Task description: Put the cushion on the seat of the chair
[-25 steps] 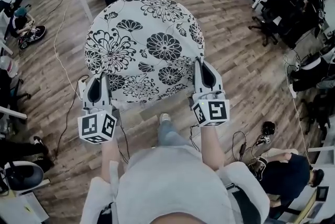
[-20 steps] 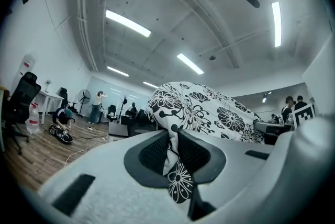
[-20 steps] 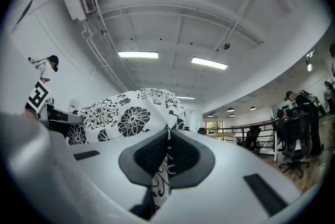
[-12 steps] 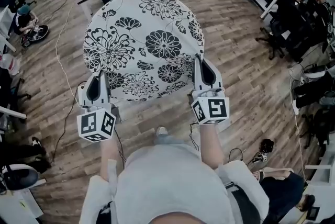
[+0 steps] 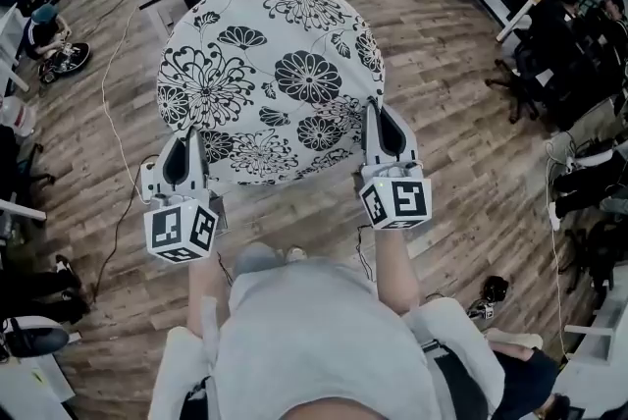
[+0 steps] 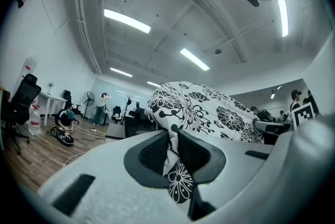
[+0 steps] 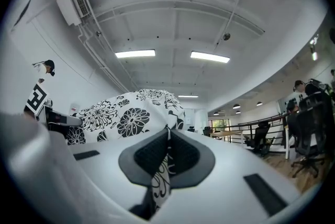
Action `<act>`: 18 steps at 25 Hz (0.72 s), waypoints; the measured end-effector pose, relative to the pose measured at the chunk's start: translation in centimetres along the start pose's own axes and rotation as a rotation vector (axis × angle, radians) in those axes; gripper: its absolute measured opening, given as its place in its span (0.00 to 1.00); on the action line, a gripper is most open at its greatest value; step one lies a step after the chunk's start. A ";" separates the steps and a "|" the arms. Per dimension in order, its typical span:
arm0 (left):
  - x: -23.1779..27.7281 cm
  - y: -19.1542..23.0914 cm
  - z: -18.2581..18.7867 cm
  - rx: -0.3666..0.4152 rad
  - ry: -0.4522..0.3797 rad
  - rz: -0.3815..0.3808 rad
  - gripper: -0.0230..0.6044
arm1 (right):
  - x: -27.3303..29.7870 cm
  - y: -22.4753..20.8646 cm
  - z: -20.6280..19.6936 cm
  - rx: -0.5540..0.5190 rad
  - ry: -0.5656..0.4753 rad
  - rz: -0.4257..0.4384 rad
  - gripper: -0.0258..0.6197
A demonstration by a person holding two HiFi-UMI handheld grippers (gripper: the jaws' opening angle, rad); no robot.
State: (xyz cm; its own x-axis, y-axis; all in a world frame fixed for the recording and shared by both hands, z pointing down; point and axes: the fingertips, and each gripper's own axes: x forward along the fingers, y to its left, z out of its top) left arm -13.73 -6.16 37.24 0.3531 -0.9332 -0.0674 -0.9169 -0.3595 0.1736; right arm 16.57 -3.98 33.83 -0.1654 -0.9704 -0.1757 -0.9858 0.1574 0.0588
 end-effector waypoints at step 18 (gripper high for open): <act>-0.5 -0.5 0.7 -0.004 0.019 0.017 0.09 | 0.2 -0.1 0.6 0.012 0.020 0.020 0.06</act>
State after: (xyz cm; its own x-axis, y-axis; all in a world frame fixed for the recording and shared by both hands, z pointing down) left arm -13.57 -5.50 36.48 0.3408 -0.9390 -0.0456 -0.9220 -0.3434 0.1788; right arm 16.59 -4.06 33.17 -0.1847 -0.9705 -0.1551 -0.9826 0.1791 0.0498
